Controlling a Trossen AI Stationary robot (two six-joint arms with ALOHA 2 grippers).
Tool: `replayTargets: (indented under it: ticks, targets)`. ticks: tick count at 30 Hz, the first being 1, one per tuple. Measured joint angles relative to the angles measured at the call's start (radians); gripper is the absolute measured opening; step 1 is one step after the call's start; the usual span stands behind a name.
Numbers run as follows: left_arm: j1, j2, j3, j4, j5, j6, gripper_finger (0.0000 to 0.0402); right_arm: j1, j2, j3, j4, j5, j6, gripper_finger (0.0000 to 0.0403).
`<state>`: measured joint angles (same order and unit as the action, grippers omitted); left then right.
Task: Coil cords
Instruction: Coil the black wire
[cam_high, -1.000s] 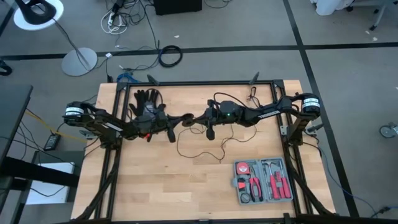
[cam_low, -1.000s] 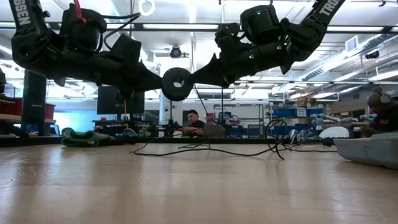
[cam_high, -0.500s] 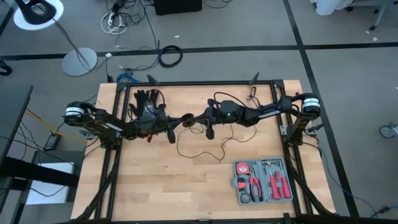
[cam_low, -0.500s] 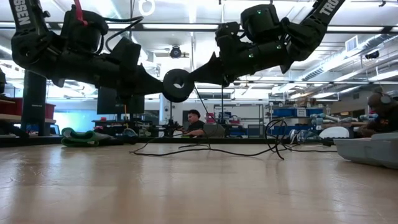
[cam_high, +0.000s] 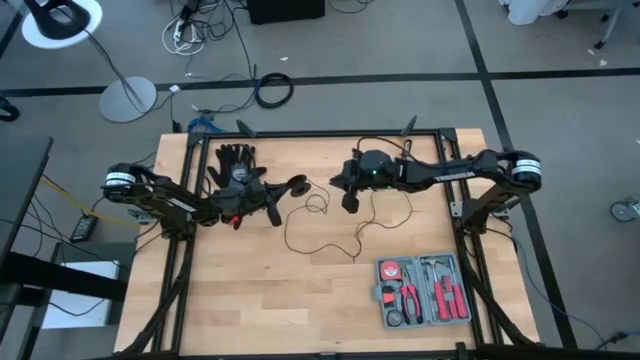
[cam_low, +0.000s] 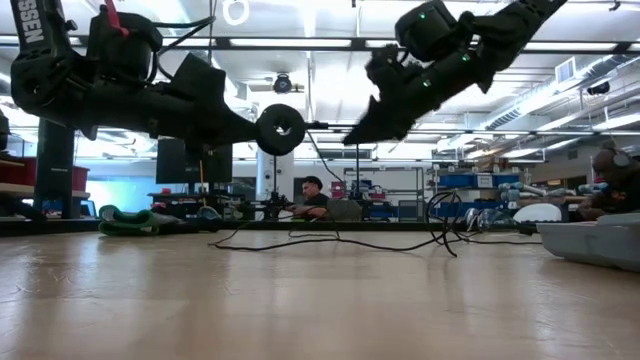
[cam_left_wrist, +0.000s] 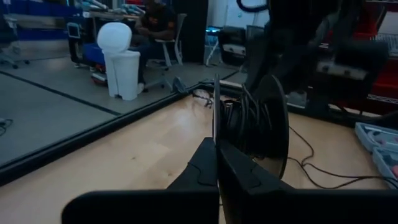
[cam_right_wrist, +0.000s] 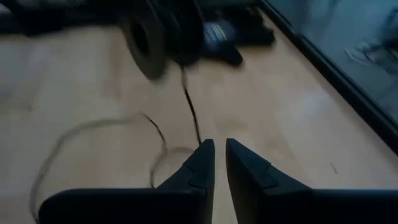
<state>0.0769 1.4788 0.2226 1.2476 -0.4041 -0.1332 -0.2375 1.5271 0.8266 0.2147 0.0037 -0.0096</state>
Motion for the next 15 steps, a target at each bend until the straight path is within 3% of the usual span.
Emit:
replayTargets:
  ticks: [6, 15]
  targets:
    - [0.000, 0.000, 0.000, 0.046, -0.012, 0.045, 0.0000, 0.005, -0.006, -0.114, 0.104, 0.058, 0.103, 0.0033]
    - [0.001, 0.000, 0.001, 0.078, -0.024, 0.078, 0.0000, 0.033, 0.161, -0.234, 0.565, 0.060, 0.180, 0.0038]
